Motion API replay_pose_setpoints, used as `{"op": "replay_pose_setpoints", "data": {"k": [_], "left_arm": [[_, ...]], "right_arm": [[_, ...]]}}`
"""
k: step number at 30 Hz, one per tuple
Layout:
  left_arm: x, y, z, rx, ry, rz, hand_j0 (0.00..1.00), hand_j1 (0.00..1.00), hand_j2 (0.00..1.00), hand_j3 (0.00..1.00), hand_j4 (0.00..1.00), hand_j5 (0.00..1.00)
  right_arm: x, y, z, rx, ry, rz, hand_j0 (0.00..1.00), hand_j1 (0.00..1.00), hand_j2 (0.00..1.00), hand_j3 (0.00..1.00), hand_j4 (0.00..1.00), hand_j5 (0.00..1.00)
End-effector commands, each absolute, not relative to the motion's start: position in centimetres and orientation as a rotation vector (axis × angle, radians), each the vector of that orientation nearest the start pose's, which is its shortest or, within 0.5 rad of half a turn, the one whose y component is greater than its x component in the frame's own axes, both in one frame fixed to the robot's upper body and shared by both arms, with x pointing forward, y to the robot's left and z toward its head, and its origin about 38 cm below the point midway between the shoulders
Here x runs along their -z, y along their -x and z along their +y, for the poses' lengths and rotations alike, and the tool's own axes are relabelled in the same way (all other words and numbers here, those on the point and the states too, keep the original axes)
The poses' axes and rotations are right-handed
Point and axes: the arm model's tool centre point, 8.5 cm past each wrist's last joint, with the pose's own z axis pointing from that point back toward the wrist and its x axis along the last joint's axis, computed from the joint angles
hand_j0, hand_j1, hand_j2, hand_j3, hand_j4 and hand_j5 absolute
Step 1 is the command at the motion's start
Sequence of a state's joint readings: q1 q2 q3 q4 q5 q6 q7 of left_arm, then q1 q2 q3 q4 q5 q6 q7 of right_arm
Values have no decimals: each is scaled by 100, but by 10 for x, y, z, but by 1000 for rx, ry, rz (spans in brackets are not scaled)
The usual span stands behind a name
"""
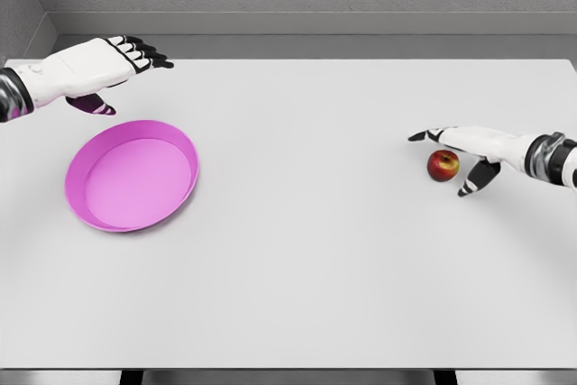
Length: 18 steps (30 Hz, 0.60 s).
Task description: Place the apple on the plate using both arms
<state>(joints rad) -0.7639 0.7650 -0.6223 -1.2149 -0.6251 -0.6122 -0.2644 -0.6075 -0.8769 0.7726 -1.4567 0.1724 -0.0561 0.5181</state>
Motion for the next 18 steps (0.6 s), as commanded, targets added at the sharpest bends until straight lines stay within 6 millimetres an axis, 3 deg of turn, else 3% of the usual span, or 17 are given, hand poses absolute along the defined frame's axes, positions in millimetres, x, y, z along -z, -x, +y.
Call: {"op": "replay_pose_setpoints", "data": {"k": [1,3,5,6,18], "left_arm": [[-234,-484,334,1986,-734,-1455,100,100,100,100,100,100],[-235,-485,334,1985,-737,-1457,100,100,100,100,100,100],[-235,-485,334,1985,-737,-1457,100,100,100,100,100,100],[-235,-485,334,1985,-737,-1457,100,100,100,100,100,100],[-235,-484,335,1984,-738,-1457,100,100,100,100,100,100]], "right_arm": [[-155,-436,-337,-1626,337,-1039,100,100,100,100,100,100],[-155,-436,-336,-1630,335,-1040,96,96,96,96,96,96],[-154,-435,-336,-1635,331,-1041,68,68,68,68,68,68],[-154,-435,-335,-1637,329,-1041,63,63,63,63,63,63],[-153,-433,-334,-1653,311,-1025,51,51,51,51,51,51]]}}
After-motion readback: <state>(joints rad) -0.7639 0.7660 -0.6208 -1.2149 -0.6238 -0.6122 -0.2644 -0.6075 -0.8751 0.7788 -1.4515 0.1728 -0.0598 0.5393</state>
